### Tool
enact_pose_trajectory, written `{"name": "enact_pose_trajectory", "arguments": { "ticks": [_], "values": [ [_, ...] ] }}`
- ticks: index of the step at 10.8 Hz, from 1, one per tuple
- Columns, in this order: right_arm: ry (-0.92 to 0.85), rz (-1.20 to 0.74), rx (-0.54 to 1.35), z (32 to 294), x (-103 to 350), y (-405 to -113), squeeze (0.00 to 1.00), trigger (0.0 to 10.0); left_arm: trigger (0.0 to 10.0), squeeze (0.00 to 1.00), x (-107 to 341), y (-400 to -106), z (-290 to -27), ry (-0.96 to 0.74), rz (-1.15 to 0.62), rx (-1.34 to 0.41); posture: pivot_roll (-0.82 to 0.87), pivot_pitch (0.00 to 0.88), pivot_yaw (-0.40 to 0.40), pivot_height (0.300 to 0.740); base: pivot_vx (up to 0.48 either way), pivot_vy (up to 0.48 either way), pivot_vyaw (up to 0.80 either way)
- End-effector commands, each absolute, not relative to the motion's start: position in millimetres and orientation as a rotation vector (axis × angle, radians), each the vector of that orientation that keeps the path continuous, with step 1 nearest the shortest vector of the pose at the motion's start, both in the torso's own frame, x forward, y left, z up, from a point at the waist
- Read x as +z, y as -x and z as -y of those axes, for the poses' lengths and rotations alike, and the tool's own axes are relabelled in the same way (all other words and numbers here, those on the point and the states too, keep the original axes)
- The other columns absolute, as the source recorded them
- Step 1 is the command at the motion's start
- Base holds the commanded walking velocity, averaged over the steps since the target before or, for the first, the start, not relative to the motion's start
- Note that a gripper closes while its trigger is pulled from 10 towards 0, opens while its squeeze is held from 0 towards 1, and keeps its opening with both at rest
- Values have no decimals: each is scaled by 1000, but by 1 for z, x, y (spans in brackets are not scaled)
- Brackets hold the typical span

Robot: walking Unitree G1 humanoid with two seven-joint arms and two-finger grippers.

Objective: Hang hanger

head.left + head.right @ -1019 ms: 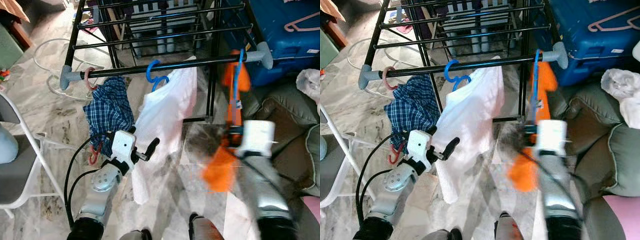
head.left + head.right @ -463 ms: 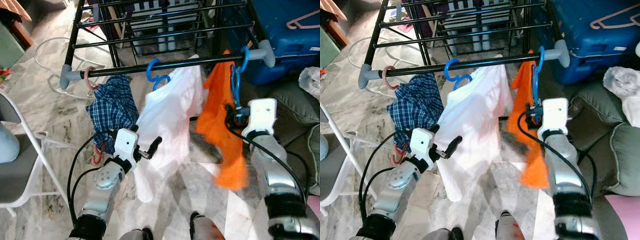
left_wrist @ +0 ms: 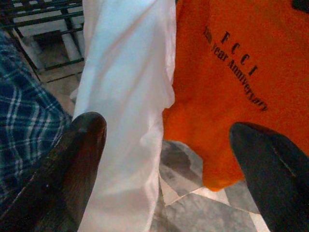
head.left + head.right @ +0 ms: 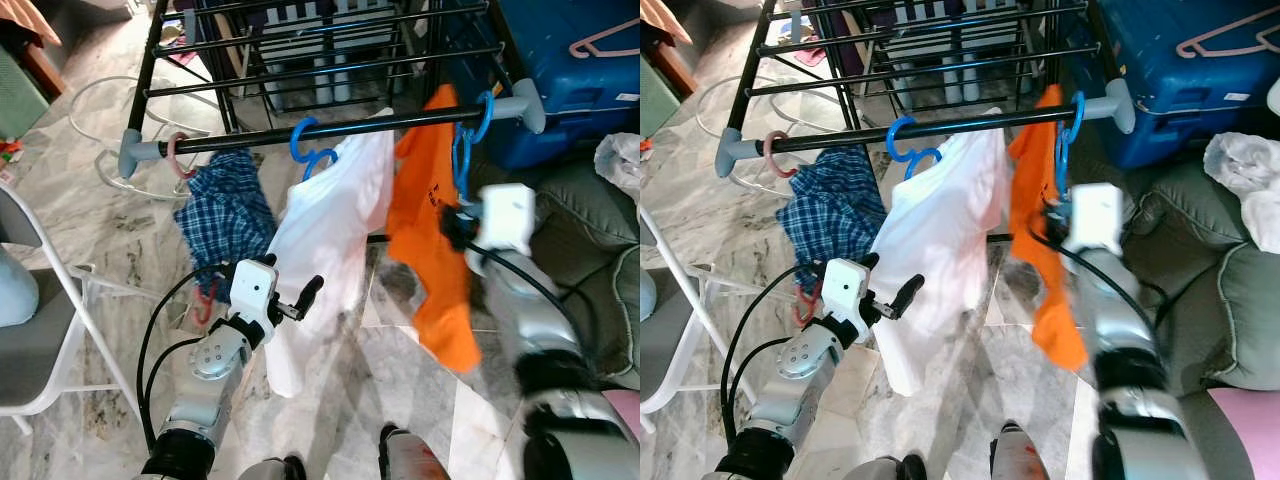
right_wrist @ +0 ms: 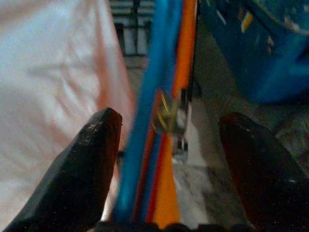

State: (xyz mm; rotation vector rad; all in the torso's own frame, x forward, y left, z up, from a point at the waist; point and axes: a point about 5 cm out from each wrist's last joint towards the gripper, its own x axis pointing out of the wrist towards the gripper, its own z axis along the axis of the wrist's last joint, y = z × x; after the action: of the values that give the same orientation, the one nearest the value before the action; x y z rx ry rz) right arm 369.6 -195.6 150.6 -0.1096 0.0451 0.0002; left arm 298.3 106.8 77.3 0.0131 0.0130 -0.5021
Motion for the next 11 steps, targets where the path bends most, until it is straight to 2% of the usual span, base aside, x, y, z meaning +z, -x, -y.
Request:
{"name": "enact_pose_trajectory", "arguments": {
  "ticks": [1, 2, 3, 5, 6, 7, 10, 11],
  "values": [
    [112, -35, 16, 189, 152, -372, 0, 0, 10000, 0, 72, -297, -113, -22, -40, -496, -259, 180, 140, 740, 0, 0, 0],
    [134, -28, 21, 187, 155, -375, 0, 1373, 10000, 0, 72, -297, -113, -23, -42, -497, -260, 178, 143, 740, 0, 0, 0],
    [146, -30, 4, 189, 157, -378, 0, 392, 10000, 0, 72, -298, -112, -24, -43, -500, -260, 179, 145, 740, 0, 0, 0],
    [129, -84, -44, 193, 151, -382, 0, 2471, 10000, 0, 71, -298, -111, -25, -49, -505, -262, 177, 147, 740, 0, 0, 0],
    [122, -88, -45, 192, 151, -383, 0, 1725, 10000, 0, 70, -298, -111, -26, -51, -506, -260, 175, 148, 740, 0, 0, 0],
    [116, -83, -43, 191, 152, -384, 0, 0, 10000, 0, 70, -299, -110, -29, -54, -508, -259, 174, 149, 740, 0, 0, 0],
    [119, -85, -63, 194, 151, -385, 0, 0, 10000, 0, 69, -299, -110, -36, -58, -510, -259, 175, 154, 740, 0, 0, 0],
    [119, -89, -70, 196, 149, -384, 0, 314, 10000, 0, 69, -299, -110, -40, -60, -514, -260, 177, 157, 740, 0, 0, 0]
  ]
}}
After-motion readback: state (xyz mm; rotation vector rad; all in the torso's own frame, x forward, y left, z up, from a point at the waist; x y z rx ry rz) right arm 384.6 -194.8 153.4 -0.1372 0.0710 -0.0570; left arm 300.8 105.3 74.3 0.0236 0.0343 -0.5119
